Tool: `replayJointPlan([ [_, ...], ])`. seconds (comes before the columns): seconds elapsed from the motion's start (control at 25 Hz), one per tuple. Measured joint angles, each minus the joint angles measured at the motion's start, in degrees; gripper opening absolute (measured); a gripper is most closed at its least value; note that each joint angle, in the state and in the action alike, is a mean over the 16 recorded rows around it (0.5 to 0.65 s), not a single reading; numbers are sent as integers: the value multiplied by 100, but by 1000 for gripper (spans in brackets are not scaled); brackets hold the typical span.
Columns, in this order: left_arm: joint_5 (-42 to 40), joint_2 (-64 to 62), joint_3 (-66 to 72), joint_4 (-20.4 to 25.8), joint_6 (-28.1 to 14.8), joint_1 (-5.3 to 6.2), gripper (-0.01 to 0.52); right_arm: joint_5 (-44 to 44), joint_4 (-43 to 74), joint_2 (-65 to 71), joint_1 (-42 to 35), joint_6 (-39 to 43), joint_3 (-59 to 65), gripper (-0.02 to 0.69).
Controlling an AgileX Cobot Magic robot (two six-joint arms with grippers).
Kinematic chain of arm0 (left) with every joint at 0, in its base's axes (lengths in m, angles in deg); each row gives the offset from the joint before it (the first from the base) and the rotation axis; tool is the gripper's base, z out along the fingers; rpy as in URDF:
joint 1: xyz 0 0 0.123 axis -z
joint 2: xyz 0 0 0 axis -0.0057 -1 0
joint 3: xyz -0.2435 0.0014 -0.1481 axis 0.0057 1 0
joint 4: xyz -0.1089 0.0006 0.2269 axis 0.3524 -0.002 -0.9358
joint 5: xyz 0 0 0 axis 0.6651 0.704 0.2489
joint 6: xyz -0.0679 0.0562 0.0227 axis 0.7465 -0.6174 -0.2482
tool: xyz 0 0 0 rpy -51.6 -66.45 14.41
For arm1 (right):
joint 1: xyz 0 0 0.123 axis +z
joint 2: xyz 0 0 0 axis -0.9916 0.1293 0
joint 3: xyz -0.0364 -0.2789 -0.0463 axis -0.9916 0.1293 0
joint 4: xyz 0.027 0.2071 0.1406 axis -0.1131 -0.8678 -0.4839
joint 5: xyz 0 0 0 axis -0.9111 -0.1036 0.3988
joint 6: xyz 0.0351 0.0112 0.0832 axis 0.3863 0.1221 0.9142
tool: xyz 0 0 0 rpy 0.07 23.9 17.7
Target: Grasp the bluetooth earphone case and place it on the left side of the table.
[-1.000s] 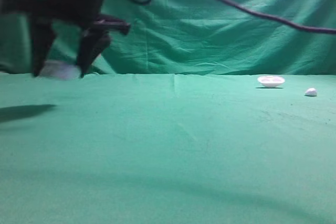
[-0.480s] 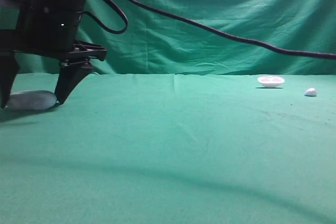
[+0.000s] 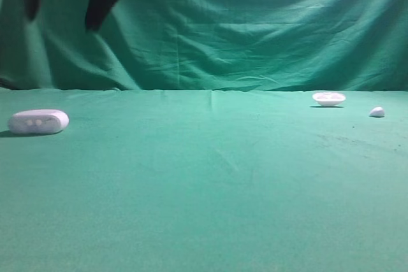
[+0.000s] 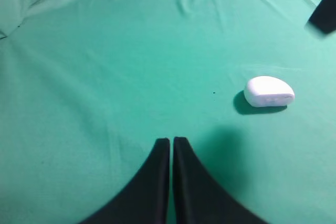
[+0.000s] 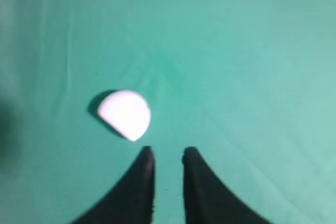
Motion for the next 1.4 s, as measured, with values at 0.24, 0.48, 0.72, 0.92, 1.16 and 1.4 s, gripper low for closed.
replayJointPlan([
  [0.24,0,0,0,0,0,0,0,37,343,-1436,-304,410,1284,2],
  [0.48,0,0,0,0,0,0,0,-21,738,-3103,-442,738,3231,0],
  [0.72,0,0,0,0,0,0,0,-343,1014,-4736,-465,1000,5247,0],
  [0.92,0,0,0,0,0,0,0,-922,952,-6031,-465,1158,6706,0],
  [1.16,0,0,0,0,0,0,0,-1693,597,-7337,-465,1278,7977,0],
  [1.4,0,0,0,0,0,0,0,-2094,199,-8118,-465,1131,8621,0],
])
